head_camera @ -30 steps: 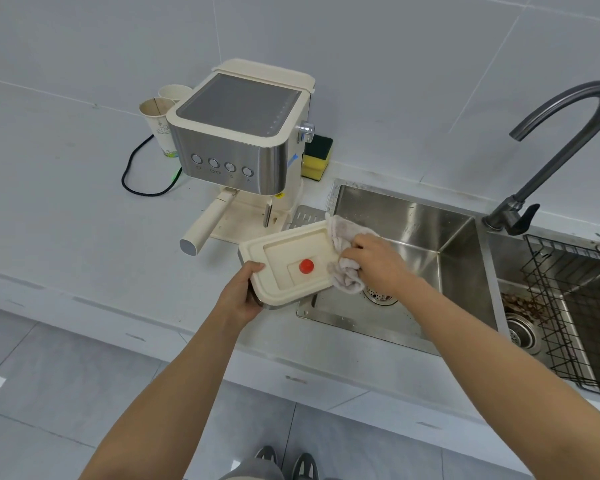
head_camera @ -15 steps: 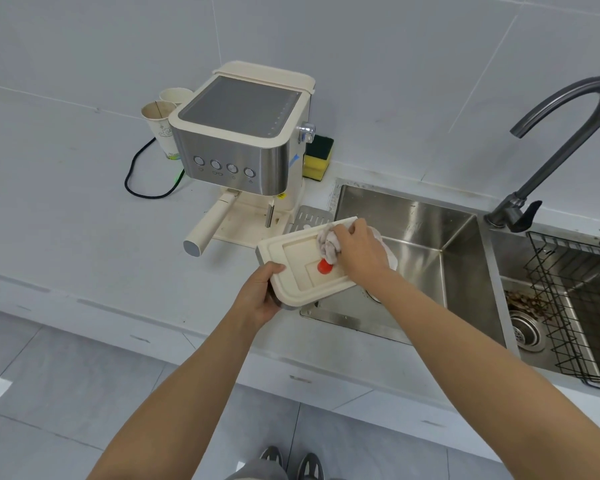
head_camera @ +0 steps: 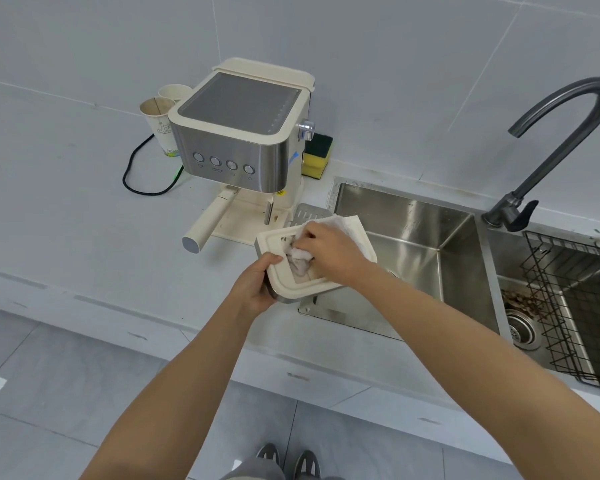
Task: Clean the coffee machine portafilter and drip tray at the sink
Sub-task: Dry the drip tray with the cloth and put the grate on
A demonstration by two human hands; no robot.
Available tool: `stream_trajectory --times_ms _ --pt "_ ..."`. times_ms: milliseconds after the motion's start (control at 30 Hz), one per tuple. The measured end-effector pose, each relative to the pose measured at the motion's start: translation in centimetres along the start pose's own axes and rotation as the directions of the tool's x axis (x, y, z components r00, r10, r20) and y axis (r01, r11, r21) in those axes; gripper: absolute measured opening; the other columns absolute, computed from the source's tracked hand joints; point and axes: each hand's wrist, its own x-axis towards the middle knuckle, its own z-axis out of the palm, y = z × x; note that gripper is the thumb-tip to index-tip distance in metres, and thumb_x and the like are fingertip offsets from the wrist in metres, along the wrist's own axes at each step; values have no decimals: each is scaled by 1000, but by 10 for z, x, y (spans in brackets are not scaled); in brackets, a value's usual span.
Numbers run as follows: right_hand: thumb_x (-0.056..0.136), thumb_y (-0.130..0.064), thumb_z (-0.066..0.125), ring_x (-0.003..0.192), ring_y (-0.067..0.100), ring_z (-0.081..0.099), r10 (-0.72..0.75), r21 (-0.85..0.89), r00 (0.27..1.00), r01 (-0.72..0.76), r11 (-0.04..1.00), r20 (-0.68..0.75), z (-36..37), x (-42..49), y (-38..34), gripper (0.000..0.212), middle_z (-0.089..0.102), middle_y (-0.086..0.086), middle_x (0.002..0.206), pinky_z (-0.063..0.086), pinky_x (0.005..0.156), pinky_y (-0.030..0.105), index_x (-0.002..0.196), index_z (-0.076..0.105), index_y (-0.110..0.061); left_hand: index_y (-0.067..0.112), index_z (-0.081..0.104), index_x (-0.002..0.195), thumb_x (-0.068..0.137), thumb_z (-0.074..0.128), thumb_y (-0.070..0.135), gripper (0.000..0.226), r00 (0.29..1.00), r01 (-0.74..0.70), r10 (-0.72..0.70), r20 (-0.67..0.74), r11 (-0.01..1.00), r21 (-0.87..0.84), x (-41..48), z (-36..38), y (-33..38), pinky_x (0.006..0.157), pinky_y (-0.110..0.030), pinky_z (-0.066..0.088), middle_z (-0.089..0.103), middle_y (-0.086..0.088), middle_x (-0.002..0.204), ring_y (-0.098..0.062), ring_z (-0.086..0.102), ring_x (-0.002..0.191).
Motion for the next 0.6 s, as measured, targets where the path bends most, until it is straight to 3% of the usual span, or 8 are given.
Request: stream_trajectory --times_ms 133,300,500,600 --pt "83 -4 55 98 36 58 -30 -132 996 18 991 -88 -8 0 10 19 62 23 100 48 83 44 97 67 -1 17 63 99 84 48 10 22 1000 -11 11 29 1000 -9 -2 -1 4 61 -38 59 76 -4 84 -22 72 77" --pt "93 -17 46 119 31 43 207 -286 978 -200 937 -5 -8 -7 24 33 45 16 127 43 90 38 124 52 -9 18 62 100 77 54 9 26 998 -58 58 25 998 5 -5 -9 7 63 -38 59 76 -3 86 -23 71 81" --pt "90 -11 47 116 30 43 261 -410 965 -227 883 30 -4 -7 12 31 43 18 128 41 90 35 120 52 -5 17 61 99 82 50 5 24 994 -81 72 -84 991 -106 -3 -2 0 54 -35 58 74 -3 84 -23 67 82" --pt "89 -13 49 117 30 42 272 -422 959 -214 881 82 1 -12 8 31 43 17 128 40 93 35 119 54 -7 17 60 98 82 52 5 22 985 -95 70 -155 983 -160 -2 0 1 57 -37 59 70 -5 91 -25 64 86"
